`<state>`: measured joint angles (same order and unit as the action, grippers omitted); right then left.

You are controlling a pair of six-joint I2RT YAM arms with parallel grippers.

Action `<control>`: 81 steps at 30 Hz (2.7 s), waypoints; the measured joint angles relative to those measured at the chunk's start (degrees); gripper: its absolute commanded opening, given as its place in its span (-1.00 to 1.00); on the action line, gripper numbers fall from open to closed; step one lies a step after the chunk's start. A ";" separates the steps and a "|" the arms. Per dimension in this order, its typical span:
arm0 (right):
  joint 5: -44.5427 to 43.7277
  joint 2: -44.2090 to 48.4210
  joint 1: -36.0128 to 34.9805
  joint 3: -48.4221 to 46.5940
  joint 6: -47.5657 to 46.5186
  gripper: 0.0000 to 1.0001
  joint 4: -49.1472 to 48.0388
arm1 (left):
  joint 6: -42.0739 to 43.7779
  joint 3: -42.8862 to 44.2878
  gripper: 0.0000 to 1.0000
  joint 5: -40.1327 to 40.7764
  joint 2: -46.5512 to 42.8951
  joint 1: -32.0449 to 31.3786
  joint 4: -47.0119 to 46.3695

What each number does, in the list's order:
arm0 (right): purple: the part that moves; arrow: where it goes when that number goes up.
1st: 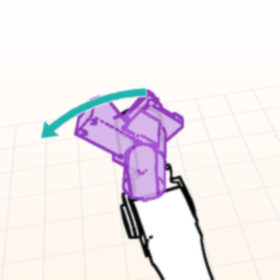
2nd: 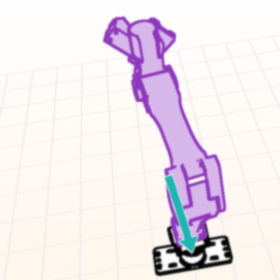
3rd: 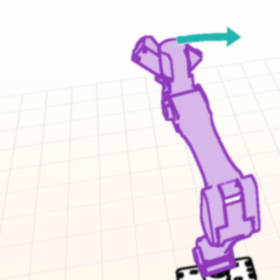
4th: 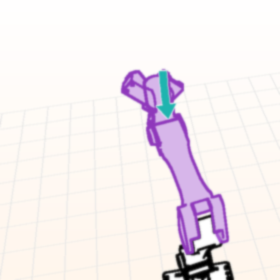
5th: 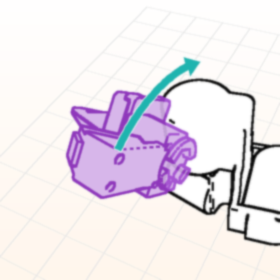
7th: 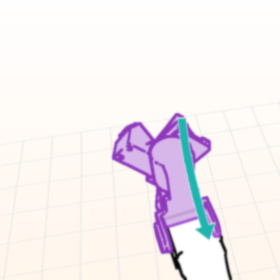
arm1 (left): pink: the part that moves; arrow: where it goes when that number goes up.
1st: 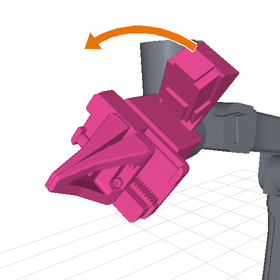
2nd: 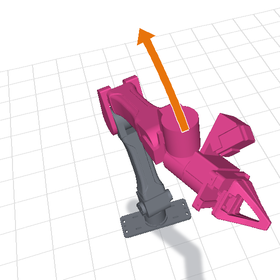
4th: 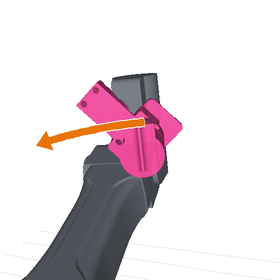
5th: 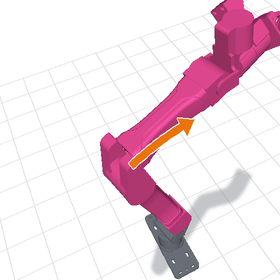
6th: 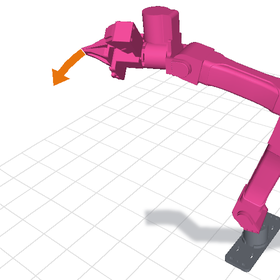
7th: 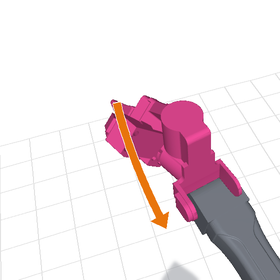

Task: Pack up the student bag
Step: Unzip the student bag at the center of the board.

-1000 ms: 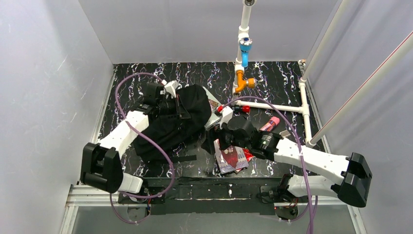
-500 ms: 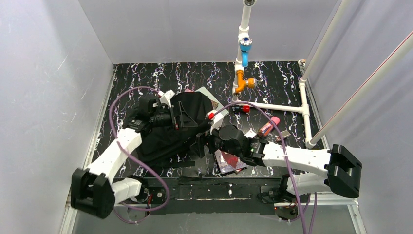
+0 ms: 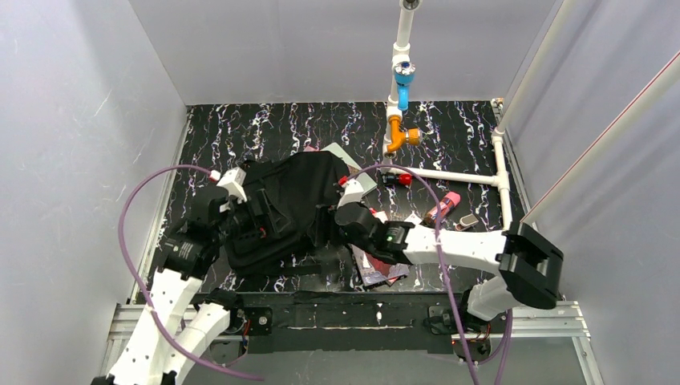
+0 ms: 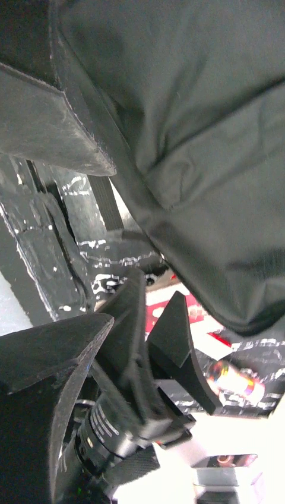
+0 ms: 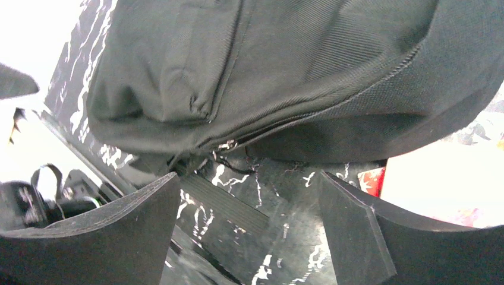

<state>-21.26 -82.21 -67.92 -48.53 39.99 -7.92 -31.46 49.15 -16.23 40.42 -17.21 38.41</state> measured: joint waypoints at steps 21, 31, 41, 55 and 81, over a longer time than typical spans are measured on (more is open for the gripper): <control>-9.88 -10.43 -7.04 -18.60 34.16 0.43 22.62 | -9.73 -8.35 0.63 9.64 4.57 0.00 3.04; -9.62 -12.48 -6.29 -18.60 43.17 0.08 22.27 | -15.32 -13.35 0.63 10.62 3.69 0.00 0.94; -6.29 -14.62 -4.42 -18.03 49.09 -0.06 18.71 | -15.72 -13.97 0.63 11.32 4.55 0.00 0.04; -1.20 -15.52 -0.35 -9.07 45.57 -0.97 10.38 | -17.51 -15.54 0.70 15.21 6.29 0.00 -1.33; 21.94 -10.75 3.41 -11.23 -13.35 -0.97 12.98 | -10.82 -13.29 0.87 19.96 17.97 5.03 -5.62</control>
<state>0.69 -92.97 -64.51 -59.77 26.63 5.06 -42.28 35.86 3.73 58.39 -12.19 32.80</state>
